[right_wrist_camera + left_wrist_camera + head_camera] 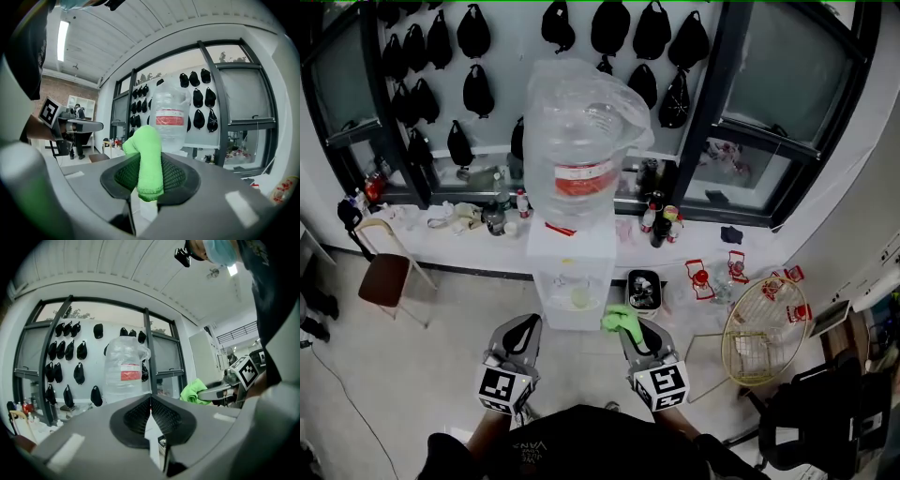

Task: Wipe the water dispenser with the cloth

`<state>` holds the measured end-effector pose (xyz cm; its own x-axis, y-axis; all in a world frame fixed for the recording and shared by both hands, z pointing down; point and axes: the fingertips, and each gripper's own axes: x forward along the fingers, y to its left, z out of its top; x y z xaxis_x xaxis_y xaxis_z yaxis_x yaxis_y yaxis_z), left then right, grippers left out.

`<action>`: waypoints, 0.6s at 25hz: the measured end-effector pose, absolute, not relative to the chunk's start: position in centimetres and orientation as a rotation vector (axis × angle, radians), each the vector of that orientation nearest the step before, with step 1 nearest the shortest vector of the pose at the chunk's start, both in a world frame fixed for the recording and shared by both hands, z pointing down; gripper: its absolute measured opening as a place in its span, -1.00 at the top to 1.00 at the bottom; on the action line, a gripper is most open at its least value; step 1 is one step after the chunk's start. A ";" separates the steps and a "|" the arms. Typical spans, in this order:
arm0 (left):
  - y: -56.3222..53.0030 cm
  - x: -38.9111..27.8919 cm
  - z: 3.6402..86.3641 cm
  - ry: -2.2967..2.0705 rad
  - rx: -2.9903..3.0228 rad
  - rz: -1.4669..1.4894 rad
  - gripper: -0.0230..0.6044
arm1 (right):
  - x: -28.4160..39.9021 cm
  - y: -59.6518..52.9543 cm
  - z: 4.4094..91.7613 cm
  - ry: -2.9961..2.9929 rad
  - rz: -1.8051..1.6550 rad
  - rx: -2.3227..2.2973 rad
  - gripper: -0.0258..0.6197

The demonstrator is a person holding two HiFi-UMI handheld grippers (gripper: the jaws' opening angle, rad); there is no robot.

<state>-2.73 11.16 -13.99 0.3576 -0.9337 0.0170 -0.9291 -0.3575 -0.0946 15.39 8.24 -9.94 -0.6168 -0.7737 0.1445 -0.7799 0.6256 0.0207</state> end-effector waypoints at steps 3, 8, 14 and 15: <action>11.3 -2.6 -13.9 1.749 -2.531 -0.100 0.91 | 15.2 8.2 -9.8 -2.712 0.074 1.281 0.59; 11.1 -2.6 -13.3 1.762 -2.533 -0.102 0.91 | 14.9 8.0 -9.5 -2.715 0.078 1.263 0.59; 10.8 -2.4 -12.9 1.758 -2.546 -0.106 0.91 | 15.0 7.6 -9.6 -2.714 0.076 1.273 0.59; 10.7 -2.5 -12.8 1.757 -2.548 -0.107 0.91 | 15.0 7.6 -9.6 -2.712 0.078 1.275 0.59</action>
